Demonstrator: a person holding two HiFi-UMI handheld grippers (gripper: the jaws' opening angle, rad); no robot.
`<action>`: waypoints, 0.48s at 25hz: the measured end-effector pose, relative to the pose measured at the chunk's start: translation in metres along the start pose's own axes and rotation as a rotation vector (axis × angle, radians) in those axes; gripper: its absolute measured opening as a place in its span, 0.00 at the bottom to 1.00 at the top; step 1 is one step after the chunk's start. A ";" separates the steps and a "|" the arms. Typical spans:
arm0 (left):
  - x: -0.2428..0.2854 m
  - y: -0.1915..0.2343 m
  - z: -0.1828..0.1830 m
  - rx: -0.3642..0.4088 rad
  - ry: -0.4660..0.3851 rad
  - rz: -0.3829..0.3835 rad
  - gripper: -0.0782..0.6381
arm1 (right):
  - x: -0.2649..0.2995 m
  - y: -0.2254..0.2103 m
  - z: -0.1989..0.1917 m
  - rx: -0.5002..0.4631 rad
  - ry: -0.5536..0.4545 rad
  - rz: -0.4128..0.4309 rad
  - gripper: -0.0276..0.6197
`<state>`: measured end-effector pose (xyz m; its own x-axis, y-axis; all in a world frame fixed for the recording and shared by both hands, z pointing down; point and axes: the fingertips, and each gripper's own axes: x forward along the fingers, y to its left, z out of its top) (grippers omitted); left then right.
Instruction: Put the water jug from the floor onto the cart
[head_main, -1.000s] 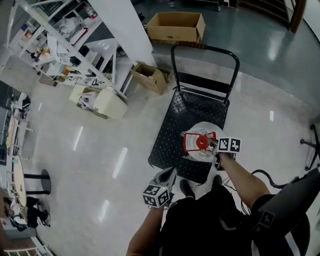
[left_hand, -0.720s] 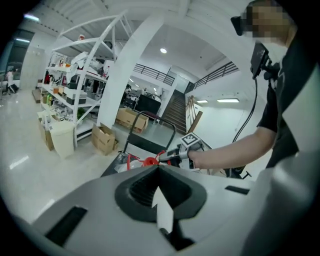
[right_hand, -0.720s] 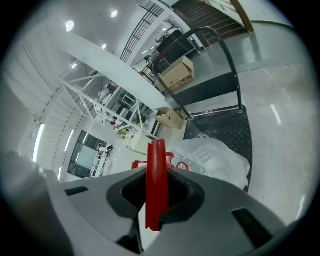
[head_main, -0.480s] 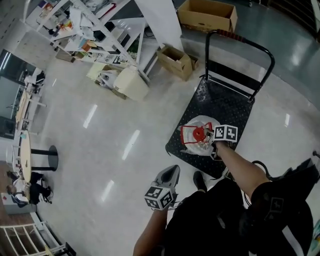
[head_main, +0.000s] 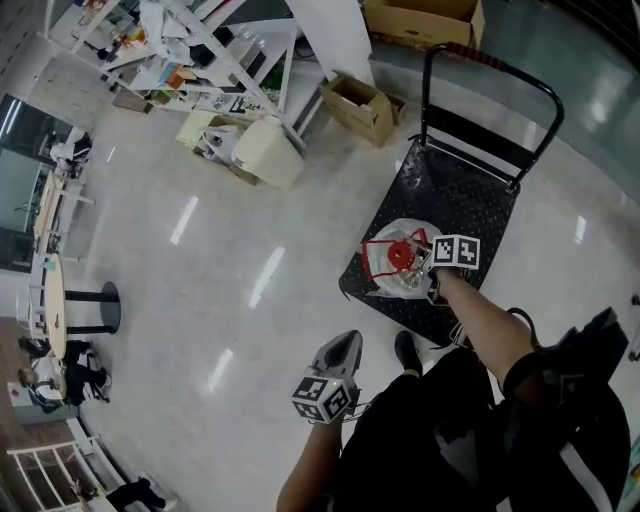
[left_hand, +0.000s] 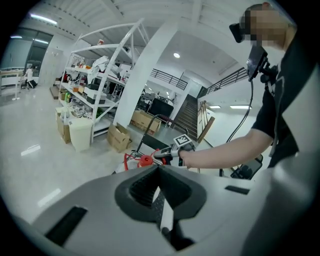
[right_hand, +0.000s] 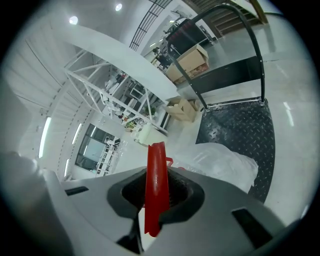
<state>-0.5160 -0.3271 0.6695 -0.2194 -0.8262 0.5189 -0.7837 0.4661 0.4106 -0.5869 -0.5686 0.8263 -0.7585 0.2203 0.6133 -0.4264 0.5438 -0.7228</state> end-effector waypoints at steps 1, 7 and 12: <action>0.001 -0.001 0.000 0.002 -0.003 -0.005 0.10 | -0.005 -0.008 0.001 -0.001 -0.003 -0.010 0.11; 0.013 -0.015 0.011 0.028 -0.018 -0.039 0.10 | -0.036 -0.052 0.004 0.020 -0.018 -0.084 0.11; 0.020 -0.037 0.023 0.068 -0.024 -0.072 0.10 | -0.050 -0.074 0.005 0.053 -0.024 -0.109 0.11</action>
<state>-0.5044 -0.3682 0.6477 -0.1745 -0.8647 0.4710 -0.8356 0.3831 0.3937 -0.5194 -0.6241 0.8476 -0.7175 0.1419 0.6819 -0.5321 0.5201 -0.6681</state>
